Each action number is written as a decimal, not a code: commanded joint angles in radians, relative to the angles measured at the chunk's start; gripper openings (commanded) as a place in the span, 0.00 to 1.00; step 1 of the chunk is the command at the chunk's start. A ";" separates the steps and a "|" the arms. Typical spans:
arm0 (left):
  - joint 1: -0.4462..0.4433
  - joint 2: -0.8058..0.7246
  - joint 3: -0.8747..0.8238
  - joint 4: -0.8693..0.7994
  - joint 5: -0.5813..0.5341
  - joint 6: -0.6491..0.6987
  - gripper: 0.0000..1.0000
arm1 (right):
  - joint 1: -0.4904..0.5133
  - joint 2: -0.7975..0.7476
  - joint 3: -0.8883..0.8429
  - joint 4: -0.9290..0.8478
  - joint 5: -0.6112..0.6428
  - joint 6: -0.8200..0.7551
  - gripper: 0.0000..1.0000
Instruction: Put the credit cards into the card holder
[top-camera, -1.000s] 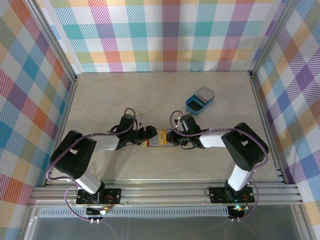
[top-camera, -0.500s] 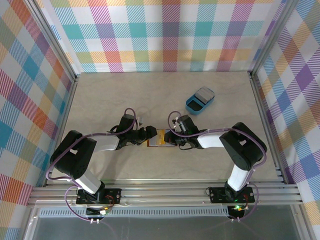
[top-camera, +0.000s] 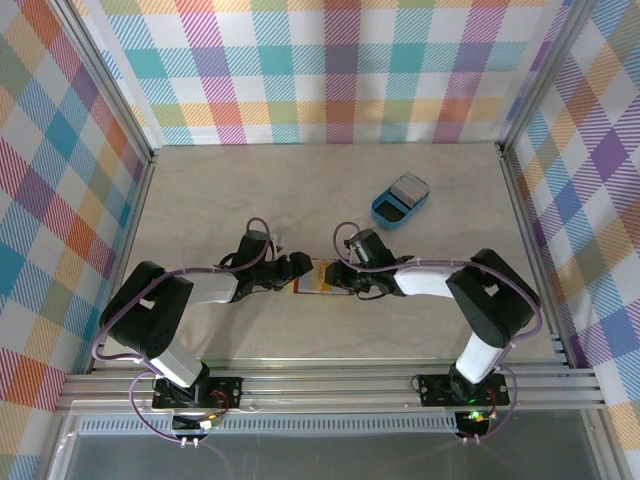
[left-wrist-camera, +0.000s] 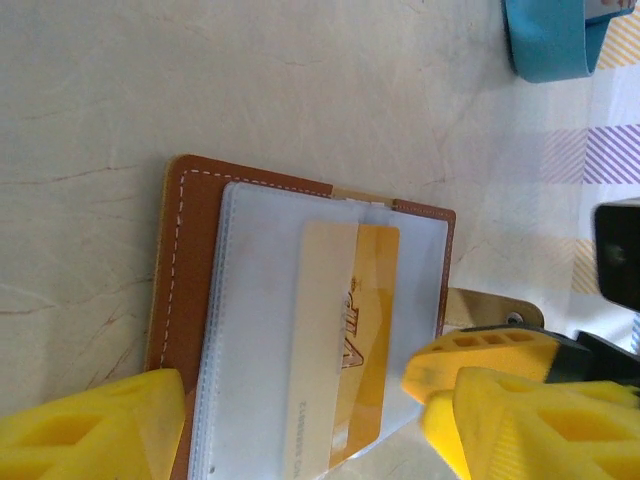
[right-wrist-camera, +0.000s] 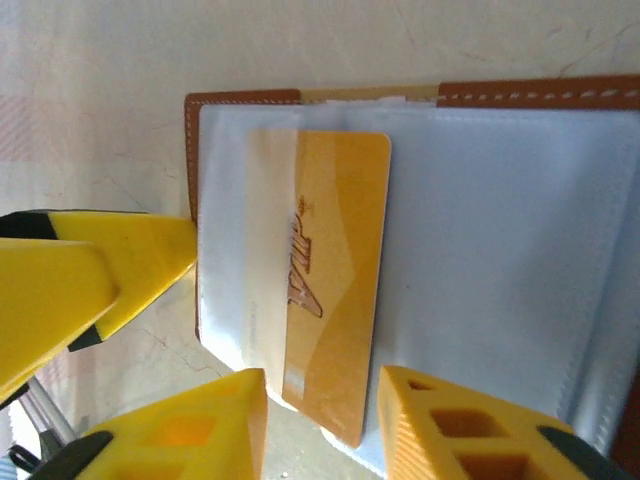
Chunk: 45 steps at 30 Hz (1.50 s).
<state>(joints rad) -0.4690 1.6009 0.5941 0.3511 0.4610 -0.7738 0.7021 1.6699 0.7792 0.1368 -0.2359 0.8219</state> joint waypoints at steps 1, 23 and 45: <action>-0.023 0.002 -0.028 -0.003 0.001 -0.026 0.71 | 0.005 -0.083 0.048 -0.152 0.082 -0.014 0.39; -0.049 -0.021 -0.062 0.020 -0.014 -0.050 0.70 | 0.066 0.004 0.433 -0.721 0.267 -0.089 0.45; -0.053 -0.006 -0.061 0.037 -0.014 -0.050 0.67 | 0.083 0.227 0.612 -0.788 0.225 -0.122 0.44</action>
<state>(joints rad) -0.4931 1.5867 0.5564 0.4095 0.4164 -0.8116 0.7795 1.8709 1.3678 -0.6182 -0.0086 0.7158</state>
